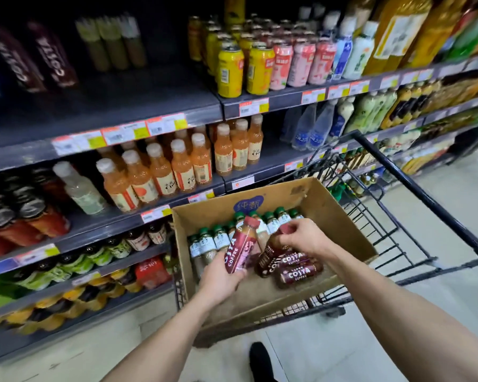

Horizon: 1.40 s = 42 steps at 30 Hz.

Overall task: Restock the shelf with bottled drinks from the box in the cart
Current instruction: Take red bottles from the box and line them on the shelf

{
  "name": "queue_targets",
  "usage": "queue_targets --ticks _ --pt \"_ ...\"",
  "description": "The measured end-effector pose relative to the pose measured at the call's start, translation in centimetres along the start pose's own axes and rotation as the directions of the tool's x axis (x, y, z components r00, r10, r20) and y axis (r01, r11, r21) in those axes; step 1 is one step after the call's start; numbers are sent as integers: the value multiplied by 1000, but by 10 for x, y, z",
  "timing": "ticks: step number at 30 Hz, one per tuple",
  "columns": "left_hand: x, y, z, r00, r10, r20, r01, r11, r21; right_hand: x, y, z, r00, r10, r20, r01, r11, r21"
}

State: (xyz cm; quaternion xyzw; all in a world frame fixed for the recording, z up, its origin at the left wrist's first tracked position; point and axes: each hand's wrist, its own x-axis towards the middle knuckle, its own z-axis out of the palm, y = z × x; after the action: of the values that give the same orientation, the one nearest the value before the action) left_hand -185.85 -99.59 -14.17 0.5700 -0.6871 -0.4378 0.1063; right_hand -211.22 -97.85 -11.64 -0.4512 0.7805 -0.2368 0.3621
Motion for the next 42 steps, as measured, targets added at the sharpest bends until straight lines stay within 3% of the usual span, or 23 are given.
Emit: queue_targets --ticks 8,16,21,25,38,42 --pt "-45 -12 -67 991 86 -106 -106 975 -196 -41 -115 -12 966 -212 -146 219 975 35" --pt "-84 -25 -95 960 -57 -275 -44 937 -348 -40 -181 0 936 -326 -129 342 932 124" --pt "-111 -30 -108 947 -156 -280 17 898 -440 -49 -210 12 914 -392 -100 405 891 207" --pt "-121 -27 -128 905 -178 -387 -8 902 -431 -59 -232 22 902 -422 -89 431 876 217" --pt "-119 -51 -200 863 -151 -483 -134 852 -506 -75 -309 70 848 -515 -123 530 821 214" --pt "-114 -76 -246 855 -91 -510 -153 896 -417 -71 -343 97 833 -530 -159 553 807 206"
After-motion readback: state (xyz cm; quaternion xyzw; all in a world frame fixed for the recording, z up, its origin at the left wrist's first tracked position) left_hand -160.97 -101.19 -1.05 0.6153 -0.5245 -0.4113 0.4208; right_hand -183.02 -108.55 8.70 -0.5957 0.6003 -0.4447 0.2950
